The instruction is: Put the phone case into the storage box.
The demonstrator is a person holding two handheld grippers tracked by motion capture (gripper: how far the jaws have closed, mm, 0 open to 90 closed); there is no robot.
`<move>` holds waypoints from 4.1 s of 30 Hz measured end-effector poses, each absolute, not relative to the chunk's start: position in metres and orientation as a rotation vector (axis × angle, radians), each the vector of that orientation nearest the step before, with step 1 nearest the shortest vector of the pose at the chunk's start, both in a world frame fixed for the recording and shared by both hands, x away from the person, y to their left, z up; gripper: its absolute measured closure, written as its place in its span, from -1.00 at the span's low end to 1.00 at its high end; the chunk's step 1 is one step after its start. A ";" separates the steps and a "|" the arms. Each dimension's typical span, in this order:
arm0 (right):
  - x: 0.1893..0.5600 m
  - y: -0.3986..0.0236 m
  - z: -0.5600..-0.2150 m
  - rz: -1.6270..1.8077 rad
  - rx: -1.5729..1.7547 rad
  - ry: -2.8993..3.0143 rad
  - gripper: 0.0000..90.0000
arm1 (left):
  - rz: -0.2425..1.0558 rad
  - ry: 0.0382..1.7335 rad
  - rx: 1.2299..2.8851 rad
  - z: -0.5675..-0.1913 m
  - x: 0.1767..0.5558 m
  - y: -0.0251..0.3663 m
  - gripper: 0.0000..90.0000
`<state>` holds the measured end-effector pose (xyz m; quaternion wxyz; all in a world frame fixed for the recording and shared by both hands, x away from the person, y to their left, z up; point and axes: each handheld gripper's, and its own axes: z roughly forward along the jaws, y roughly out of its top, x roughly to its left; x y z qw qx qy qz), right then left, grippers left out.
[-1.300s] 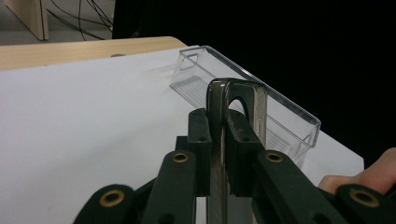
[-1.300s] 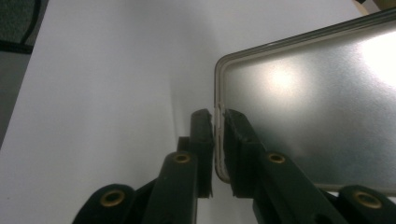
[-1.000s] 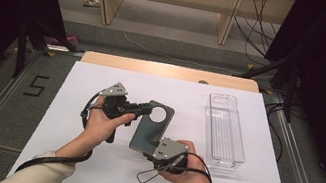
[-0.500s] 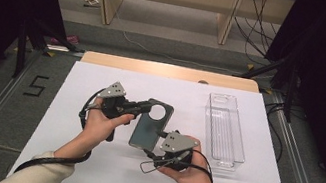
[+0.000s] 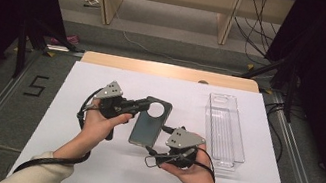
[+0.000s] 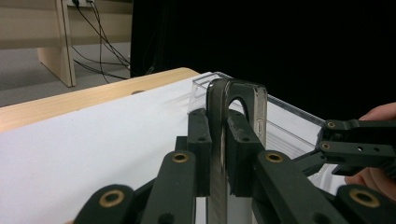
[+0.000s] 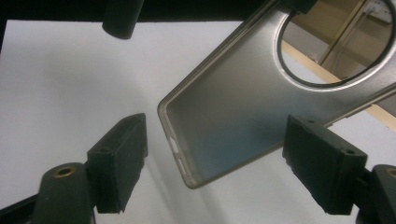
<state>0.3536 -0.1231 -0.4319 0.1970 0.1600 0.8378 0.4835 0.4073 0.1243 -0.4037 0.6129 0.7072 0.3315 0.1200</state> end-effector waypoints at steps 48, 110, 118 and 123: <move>0.385 -0.162 -0.413 1.502 0.860 2.053 -0.08 | 0.294 0.732 1.597 -0.410 0.393 0.102 0.81; 0.382 -0.178 -0.392 1.469 1.055 1.909 0.90 | 0.220 0.680 1.778 -0.409 0.390 0.092 -0.34; 0.383 -0.181 -0.389 1.467 1.064 1.898 0.90 | 0.285 0.665 1.880 -0.410 0.382 0.100 -0.72; 0.384 -0.183 -0.389 1.463 1.073 1.896 0.90 | 0.306 0.682 1.911 -0.413 0.380 0.108 -0.83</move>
